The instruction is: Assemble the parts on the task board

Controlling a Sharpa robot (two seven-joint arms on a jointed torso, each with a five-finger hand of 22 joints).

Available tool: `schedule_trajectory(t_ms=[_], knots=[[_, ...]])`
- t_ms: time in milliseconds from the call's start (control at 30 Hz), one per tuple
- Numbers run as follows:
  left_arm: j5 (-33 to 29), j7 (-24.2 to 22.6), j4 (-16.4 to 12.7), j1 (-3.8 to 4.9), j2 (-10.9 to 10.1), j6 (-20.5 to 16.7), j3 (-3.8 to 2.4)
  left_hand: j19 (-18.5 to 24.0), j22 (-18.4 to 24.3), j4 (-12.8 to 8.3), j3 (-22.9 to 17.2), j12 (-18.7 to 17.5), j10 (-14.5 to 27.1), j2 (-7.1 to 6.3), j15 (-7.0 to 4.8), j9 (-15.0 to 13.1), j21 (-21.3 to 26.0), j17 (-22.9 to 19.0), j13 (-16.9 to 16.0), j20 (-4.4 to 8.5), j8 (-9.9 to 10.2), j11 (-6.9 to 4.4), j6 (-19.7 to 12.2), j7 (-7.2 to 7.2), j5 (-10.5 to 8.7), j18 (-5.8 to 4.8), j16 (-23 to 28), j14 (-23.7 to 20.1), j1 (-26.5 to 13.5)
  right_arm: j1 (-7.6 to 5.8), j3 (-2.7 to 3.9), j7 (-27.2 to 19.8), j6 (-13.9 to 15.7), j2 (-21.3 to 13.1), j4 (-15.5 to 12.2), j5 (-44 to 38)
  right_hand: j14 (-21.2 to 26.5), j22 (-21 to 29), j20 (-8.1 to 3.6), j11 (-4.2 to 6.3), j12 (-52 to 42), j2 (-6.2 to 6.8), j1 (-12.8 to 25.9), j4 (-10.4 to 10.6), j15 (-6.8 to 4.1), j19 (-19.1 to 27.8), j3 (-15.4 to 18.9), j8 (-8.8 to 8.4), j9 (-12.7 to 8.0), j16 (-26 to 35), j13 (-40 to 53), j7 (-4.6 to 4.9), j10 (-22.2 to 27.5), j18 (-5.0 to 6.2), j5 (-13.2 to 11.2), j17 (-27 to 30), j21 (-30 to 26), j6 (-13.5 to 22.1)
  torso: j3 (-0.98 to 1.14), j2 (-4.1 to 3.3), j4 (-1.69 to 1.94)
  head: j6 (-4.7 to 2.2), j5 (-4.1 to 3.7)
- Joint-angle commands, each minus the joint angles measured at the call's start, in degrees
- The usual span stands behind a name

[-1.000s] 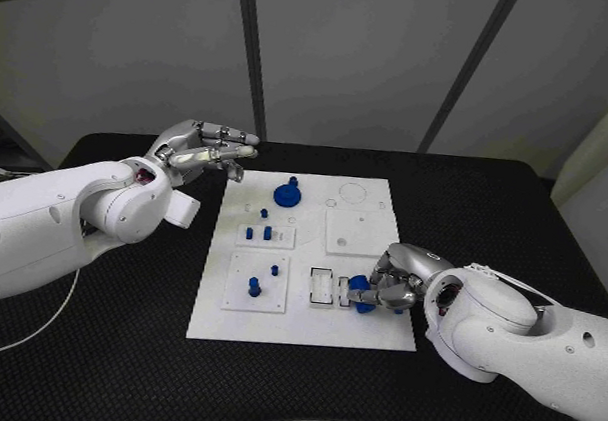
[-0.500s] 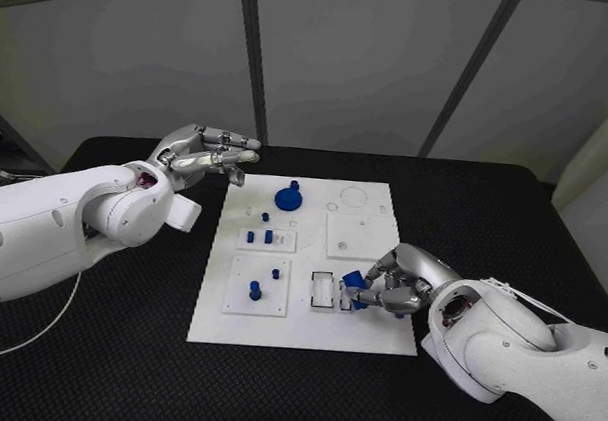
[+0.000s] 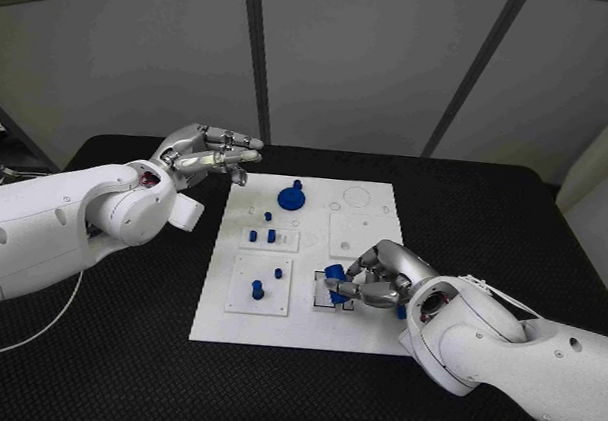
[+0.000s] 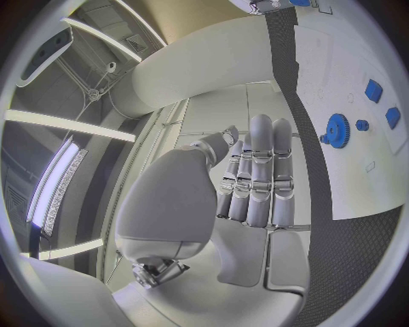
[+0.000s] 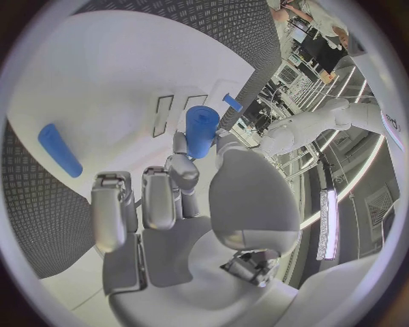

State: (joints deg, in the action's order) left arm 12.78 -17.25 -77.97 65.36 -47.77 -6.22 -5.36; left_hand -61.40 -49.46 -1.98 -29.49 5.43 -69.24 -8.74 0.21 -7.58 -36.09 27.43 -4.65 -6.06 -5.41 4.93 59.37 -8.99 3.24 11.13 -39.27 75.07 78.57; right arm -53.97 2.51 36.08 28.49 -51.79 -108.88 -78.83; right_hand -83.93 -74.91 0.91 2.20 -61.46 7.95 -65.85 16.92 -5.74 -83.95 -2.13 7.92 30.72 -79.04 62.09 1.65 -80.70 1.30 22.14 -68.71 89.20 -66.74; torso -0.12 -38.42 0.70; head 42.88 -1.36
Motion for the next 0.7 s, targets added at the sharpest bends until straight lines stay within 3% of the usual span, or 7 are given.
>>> schedule_trajectory(t_ms=[33,200,500,567,600,667,700], knots=[[-0.28,-0.16,-0.20,0.08,-0.04,0.54,-0.05,0.24,0.09,-0.05,0.45,0.21,-0.07,0.36,-0.02,-0.08,0.38,-0.06,-0.10,-0.12,0.17,0.22,0.27,-0.28,-0.24,-0.69,0.32,-0.45,-0.27,-0.10,0.05,2.05,-5.35,1.18,1.17,0.32,-2.19,-13.93,-0.53,0.33,0.39,0.17,1.80,0.01,-0.38,-5.42,0.47,-0.01,0.33,0.15,-0.11,-0.11,0.11,-0.96,-0.96,0.16,-0.15,-0.75,-0.03,-0.04,0.03,0.05,0.18],[-0.28,-0.11,-0.24,0.09,-0.09,0.56,-0.05,0.24,0.09,-0.05,0.45,0.21,-0.07,0.36,-0.02,-0.08,0.38,-0.06,-0.10,-0.12,0.17,0.22,0.27,-0.28,-0.24,-0.69,0.32,-0.45,-0.27,-0.11,0.07,3.71,-7.23,2.61,2.51,-0.62,-2.24,-14.11,-0.69,0.63,0.49,0.18,3.30,0.00,-0.59,-5.51,0.51,0.34,1.18,0.01,0.10,-0.50,-0.04,-1.01,-1.27,-0.16,-0.01,-1.96,0.02,-0.02,-0.08,0.20,0.33],[-0.28,-0.05,-0.25,0.10,-0.02,0.71,-0.05,0.24,0.09,-0.05,0.45,0.21,-0.07,0.36,-0.02,-0.08,0.38,-0.06,-0.10,-0.12,0.17,0.22,0.27,-0.28,-0.24,-0.69,0.32,-0.45,-0.27,-0.12,0.08,5.15,-7.43,4.34,3.92,-2.32,-2.28,-14.11,-0.97,0.97,0.86,0.67,4.85,0.01,-0.88,-5.51,0.72,0.72,2.41,-0.10,0.13,-0.93,-0.15,-1.01,-2.08,-0.41,-0.02,-3.21,0.05,0.03,-0.08,0.33,0.40],[-0.28,-0.04,-0.24,0.10,-0.02,0.72,-0.05,0.24,0.09,-0.05,0.45,0.21,-0.07,0.36,-0.02,-0.08,0.38,-0.06,-0.10,-0.12,0.17,0.22,0.27,-0.28,-0.24,-0.69,0.32,-0.45,-0.27,-0.13,0.08,5.47,-7.25,4.51,4.10,-2.87,-2.23,-14.03,-1.14,1.08,1.17,0.84,7.00,-0.28,-0.99,-5.47,1.38,0.74,3.16,-0.02,0.11,-1.02,-0.18,-0.99,-9.46,-0.35,-0.08,-3.47,0.04,0.04,-0.08,0.32,0.40],[-0.28,-0.04,-0.24,0.10,-0.03,0.73,-0.05,0.24,0.09,-0.05,0.45,0.21,-0.07,0.36,-0.02,-0.08,0.38,-0.06,-0.10,-0.12,0.17,0.22,0.27,-0.28,-0.24,-0.69,0.32,-0.45,-0.27,-0.13,0.08,5.69,-7.05,4.62,4.23,-3.32,-2.21,-13.97,-1.24,1.12,1.43,1.49,8.68,0.02,-0.93,-5.43,1.89,0.67,3.62,0.04,0.04,-0.95,-0.16,-0.97,-14.67,-0.29,-0.14,-3.46,0.04,0.04,-0.08,0.32,0.40],[-0.28,-0.03,-0.23,0.10,-0.04,0.73,-0.05,0.24,0.09,-0.05,0.45,0.21,-0.07,0.36,-0.02,-0.08,0.38,-0.06,-0.10,-0.12,0.17,0.22,0.27,-0.28,-0.24,-0.69,0.32,-0.45,-0.27,-0.13,0.09,5.79,-6.88,4.68,4.31,-3.61,-2.19,-13.93,-1.20,1.05,1.63,2.32,10.25,0.17,-0.99,-5.41,2.45,0.63,4.04,0.08,0.00,-0.98,-0.14,-0.96,-18.49,-0.27,-0.17,-3.49,0.05,0.05,-0.09,0.31,0.37],[-0.28,-0.02,-0.23,0.10,-0.05,0.73,-0.05,0.24,0.09,-0.05,0.45,0.21,-0.07,0.36,-0.02,-0.08,0.38,-0.06,-0.10,-0.12,0.17,0.22,0.27,-0.28,-0.24,-0.69,0.32,-0.45,-0.27,-0.13,0.09,5.82,-6.71,4.71,4.33,-3.80,-2.20,-13.94,-1.20,1.05,1.70,2.86,11.16,0.17,-1.01,-5.41,2.84,0.63,4.25,0.07,0.00,-0.99,-0.15,-0.96,-19.16,-0.32,-0.17,-3.55,0.06,0.04,-0.11,0.29,0.38]])
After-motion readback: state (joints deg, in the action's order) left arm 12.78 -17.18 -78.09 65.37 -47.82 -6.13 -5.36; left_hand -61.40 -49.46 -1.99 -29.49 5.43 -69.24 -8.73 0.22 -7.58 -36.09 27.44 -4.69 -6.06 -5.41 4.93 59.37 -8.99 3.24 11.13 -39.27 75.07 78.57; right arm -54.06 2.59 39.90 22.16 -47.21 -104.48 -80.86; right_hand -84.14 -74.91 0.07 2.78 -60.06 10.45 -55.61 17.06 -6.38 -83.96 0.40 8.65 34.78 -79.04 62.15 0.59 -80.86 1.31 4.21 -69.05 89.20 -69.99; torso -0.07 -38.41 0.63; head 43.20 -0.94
